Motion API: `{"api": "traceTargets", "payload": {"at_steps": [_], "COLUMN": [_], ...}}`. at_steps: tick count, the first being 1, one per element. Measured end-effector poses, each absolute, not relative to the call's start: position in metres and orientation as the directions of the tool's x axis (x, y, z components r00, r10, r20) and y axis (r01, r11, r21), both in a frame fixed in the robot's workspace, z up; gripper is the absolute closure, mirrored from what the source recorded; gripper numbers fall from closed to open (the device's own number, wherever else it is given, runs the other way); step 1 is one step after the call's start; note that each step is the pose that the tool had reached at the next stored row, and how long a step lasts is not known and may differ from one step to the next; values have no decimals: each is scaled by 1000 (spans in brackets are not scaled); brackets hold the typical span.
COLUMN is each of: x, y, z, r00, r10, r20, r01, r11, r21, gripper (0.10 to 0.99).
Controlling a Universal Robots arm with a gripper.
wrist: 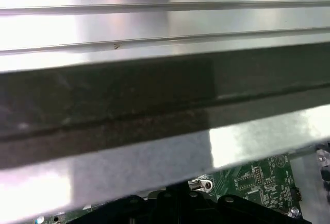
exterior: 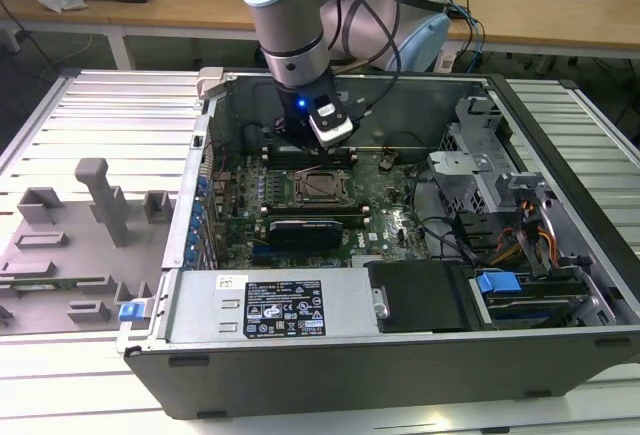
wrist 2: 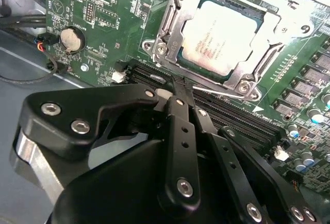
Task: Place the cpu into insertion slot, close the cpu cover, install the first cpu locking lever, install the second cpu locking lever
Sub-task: 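Install the first cpu locking lever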
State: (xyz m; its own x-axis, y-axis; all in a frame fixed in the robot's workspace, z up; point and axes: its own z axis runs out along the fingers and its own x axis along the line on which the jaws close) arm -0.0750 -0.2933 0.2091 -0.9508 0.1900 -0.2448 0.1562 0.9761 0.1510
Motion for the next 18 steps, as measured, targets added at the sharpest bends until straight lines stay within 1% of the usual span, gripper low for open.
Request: {"api": "traceTargets", "payload": {"at_steps": [18], "x": [-76], "y": [-290], "z": [204], "r00": [-942], "r10": [233], "r20": [-243], "r01": [197], "r11": [967], "r21": [164], "gripper": [980]}}
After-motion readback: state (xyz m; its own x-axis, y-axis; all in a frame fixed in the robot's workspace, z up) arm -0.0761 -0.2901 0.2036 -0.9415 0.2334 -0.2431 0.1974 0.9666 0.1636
